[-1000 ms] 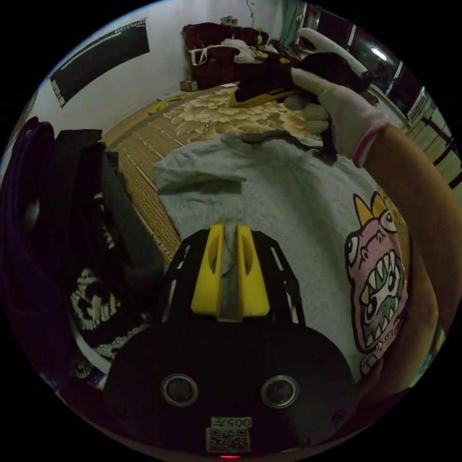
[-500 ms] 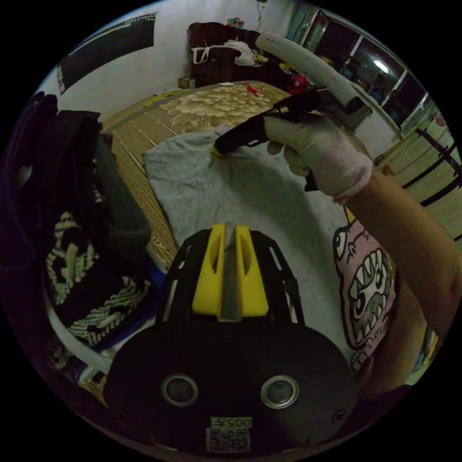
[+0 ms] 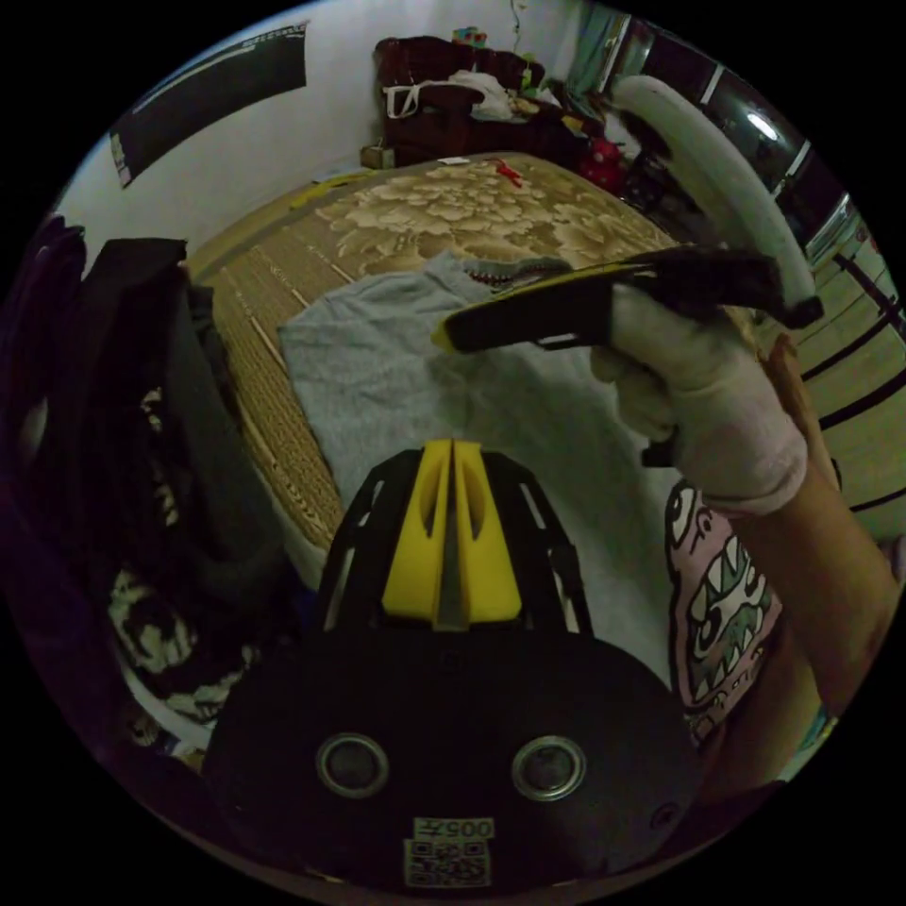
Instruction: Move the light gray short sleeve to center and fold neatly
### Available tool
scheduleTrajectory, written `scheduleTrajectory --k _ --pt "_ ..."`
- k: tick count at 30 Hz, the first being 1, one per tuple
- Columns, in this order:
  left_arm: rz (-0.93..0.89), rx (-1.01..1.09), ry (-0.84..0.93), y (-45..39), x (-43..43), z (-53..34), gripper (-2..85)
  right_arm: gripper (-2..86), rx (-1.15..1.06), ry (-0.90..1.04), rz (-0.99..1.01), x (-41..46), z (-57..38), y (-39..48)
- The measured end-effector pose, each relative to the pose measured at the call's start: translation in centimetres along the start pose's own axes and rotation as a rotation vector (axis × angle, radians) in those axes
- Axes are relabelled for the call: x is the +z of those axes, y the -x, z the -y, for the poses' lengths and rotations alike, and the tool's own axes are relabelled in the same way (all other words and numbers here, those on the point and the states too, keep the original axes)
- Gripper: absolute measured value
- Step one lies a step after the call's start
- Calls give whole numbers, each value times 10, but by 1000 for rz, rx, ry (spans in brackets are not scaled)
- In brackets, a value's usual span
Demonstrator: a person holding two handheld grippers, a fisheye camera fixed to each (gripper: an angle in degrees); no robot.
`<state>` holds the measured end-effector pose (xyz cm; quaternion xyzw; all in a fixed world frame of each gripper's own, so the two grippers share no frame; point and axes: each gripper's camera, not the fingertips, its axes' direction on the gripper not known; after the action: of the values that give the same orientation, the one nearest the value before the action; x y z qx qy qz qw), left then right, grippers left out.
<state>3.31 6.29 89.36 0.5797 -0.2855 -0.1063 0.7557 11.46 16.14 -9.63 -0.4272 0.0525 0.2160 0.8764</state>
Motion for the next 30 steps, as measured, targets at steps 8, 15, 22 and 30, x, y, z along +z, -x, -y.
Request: scheduleTrajectory --k 8,15,22,30 --pt "-53 104 -139 -100 -7 24 0 -9 216 -202 -166 -142 -132 -98" --pt "-139 432 -131 -262 31 98 53 17 436 -270 -257 -194 -218 -189" --pt "-228 561 39 -392 102 142 106 79 406 -160 -284 -184 -211 -231" --pt "-83 439 79 -475 158 158 50 18 408 -98 -427 -169 -208 -239"
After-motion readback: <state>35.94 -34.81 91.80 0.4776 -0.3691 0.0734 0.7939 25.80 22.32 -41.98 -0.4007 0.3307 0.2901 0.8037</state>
